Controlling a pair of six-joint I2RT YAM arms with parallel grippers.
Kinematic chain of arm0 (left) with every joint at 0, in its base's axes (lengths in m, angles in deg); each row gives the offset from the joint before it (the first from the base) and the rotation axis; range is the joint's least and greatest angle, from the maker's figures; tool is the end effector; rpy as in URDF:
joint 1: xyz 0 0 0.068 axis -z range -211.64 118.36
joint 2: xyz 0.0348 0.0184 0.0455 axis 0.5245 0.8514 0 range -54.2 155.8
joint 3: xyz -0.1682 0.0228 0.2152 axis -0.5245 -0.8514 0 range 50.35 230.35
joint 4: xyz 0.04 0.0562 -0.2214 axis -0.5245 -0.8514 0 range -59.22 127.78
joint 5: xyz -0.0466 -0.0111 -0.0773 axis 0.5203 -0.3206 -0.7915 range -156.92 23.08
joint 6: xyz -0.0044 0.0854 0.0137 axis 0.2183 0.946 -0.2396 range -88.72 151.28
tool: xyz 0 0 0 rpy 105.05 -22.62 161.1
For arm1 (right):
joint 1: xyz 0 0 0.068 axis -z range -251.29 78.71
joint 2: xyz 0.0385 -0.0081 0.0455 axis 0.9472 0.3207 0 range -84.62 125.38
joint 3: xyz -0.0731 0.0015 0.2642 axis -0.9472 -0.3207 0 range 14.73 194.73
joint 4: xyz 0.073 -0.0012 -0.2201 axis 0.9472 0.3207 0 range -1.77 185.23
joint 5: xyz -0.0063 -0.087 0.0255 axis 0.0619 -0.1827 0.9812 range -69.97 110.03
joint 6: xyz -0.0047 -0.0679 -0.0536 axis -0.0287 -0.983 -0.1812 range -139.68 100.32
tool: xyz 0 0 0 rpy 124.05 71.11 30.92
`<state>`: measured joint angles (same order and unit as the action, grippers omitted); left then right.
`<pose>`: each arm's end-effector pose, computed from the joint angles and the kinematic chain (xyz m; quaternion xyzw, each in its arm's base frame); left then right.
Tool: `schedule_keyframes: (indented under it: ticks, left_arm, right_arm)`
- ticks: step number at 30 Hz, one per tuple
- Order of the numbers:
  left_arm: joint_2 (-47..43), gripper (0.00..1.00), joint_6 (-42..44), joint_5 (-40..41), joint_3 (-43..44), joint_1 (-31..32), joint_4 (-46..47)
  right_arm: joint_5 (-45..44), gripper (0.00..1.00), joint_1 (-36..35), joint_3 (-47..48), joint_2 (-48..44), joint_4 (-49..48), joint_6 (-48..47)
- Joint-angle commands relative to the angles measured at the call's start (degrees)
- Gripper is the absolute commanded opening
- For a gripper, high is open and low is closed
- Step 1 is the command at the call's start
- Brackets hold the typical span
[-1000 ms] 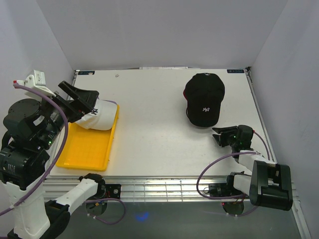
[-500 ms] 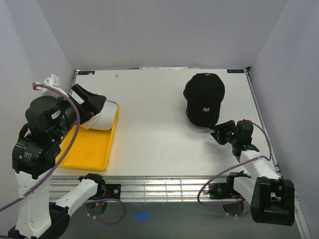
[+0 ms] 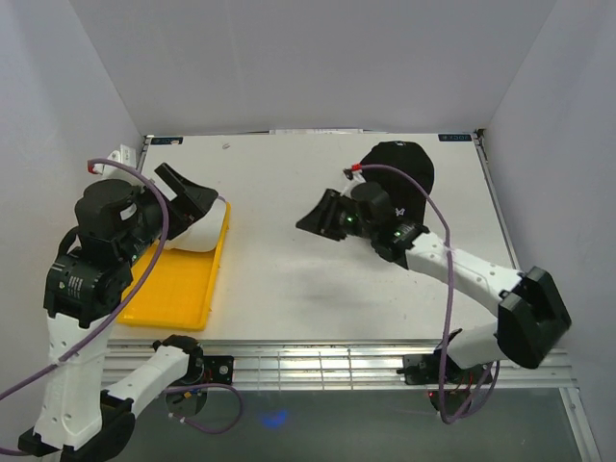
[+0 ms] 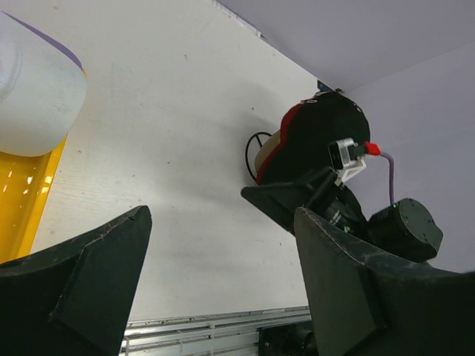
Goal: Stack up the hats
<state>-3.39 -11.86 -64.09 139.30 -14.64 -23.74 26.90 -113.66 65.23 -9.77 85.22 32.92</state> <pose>0.1169 -0.0318 0.4383 -0.2021 0.8107 -0.2572 0.4855 0.2224 0.2152 0.2818 0.0399 0.8241 0.4484 0.3439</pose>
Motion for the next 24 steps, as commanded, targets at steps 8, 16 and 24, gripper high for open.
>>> schedule_keyframes:
  ticks: [8, 16, 24]
  left_arm:
    - [0.35, 0.88, 2.62, 1.04, 10.36, 0.06, -5.01]
    - [1.66, 0.88, 4.29, 2.09, 16.08, 0.06, -8.00]
    - [1.40, 0.88, 4.81, 2.53, 16.08, 0.14, -8.62]
  right_arm:
    - [10.96, 0.48, -7.20, 40.44, 37.60, -6.14, 0.04]
    - [12.90, 0.47, -10.01, 57.42, 53.72, -4.64, 3.74]
    - [12.29, 0.47, -10.72, 56.73, 56.72, -6.49, 5.32]
